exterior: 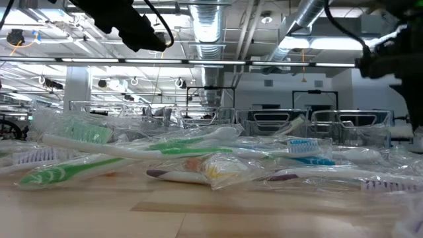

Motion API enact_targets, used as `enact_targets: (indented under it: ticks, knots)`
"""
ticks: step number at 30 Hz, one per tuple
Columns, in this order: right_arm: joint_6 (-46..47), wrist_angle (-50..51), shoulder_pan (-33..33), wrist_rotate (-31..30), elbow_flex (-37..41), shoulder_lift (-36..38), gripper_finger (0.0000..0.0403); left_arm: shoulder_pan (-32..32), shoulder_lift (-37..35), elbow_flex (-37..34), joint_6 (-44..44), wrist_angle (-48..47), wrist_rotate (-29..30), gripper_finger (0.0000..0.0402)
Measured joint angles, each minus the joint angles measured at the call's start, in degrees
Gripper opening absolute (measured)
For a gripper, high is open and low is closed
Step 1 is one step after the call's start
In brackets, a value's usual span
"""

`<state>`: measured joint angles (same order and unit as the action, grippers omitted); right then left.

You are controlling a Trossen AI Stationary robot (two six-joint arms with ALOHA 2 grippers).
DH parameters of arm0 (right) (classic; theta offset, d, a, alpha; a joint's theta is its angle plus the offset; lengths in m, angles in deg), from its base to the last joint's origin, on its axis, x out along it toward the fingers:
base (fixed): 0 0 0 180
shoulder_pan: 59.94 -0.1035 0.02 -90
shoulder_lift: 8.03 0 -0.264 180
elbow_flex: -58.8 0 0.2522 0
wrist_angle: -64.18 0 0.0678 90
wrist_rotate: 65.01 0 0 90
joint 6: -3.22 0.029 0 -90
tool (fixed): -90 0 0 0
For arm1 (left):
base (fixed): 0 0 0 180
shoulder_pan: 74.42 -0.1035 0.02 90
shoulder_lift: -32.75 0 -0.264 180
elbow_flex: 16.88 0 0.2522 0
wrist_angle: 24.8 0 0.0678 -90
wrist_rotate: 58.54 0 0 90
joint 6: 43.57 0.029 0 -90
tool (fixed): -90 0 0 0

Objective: Pick & Place Toothbrushes
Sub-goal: Put the green toothbrush into the middle right transparent bin

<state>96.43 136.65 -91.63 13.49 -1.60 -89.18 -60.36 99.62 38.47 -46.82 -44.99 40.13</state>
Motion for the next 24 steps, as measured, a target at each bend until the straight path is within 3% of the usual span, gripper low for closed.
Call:
enact_targets:
  ticks: [9,24]
  knots:
    - [-9.77,-0.19,-1.49,-14.32,-8.17,0.09,0.0013,-0.26,0.00,-5.25,3.76,9.68,-0.07,0.0232]
    - [-38.09,-1.10,10.28,-19.05,-20.55,0.09,0.0015,-0.24,0.02,-6.47,4.50,13.59,-0.11,0.0232]
